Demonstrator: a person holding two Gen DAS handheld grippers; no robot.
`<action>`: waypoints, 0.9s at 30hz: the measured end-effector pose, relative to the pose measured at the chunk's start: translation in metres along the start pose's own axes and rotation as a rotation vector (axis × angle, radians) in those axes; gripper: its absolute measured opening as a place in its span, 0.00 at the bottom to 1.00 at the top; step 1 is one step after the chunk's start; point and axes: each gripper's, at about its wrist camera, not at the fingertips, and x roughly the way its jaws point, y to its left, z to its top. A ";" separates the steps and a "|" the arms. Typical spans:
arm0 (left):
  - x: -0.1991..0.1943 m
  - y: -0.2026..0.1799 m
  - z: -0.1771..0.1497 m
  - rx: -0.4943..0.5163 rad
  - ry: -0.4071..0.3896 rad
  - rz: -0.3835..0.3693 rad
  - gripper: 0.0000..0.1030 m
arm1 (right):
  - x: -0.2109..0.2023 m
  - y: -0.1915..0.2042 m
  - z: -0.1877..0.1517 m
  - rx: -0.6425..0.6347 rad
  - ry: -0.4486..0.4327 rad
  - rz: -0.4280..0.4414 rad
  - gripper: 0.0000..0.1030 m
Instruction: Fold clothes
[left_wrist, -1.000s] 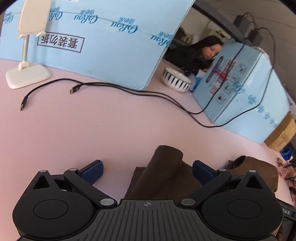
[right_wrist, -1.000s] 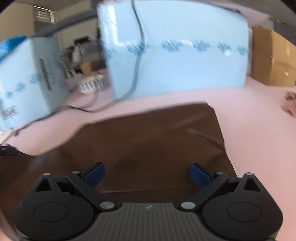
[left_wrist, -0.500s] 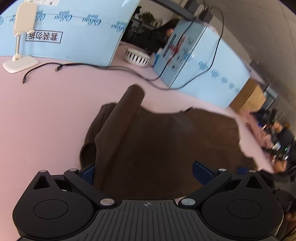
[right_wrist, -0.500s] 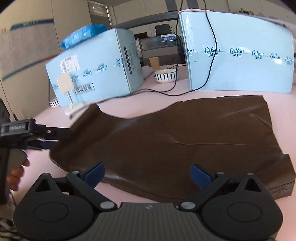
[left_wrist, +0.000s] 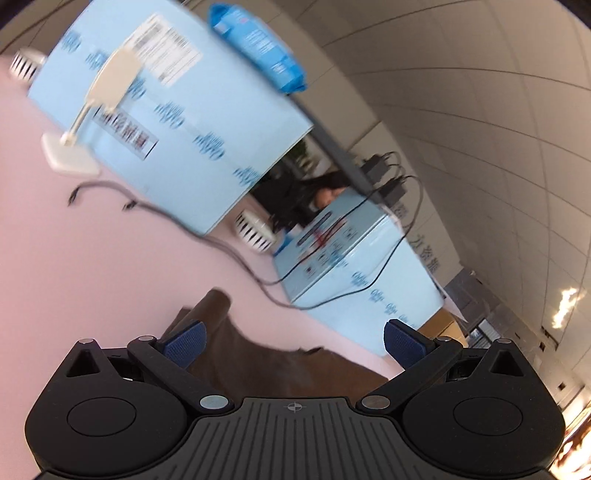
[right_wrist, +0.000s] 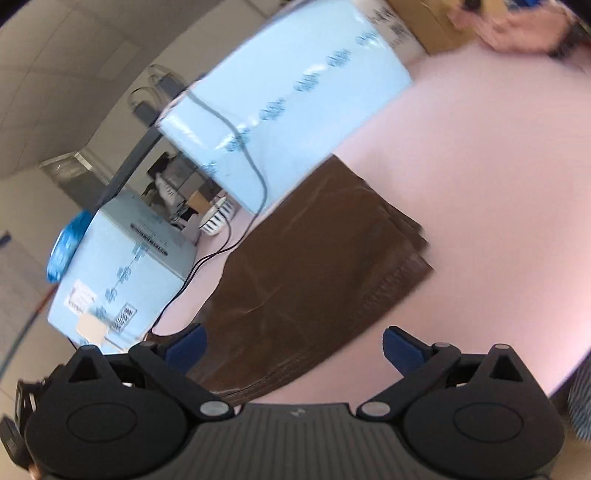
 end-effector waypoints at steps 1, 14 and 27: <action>0.016 -0.004 0.001 0.035 0.050 0.002 1.00 | 0.000 -0.014 0.001 0.072 -0.025 0.029 1.00; 0.094 0.035 -0.033 0.022 0.305 0.099 1.00 | 0.044 0.003 0.006 0.034 -0.185 -0.063 1.00; 0.089 0.041 -0.031 -0.012 0.301 0.054 1.00 | 0.077 0.012 0.017 0.073 -0.334 -0.094 1.00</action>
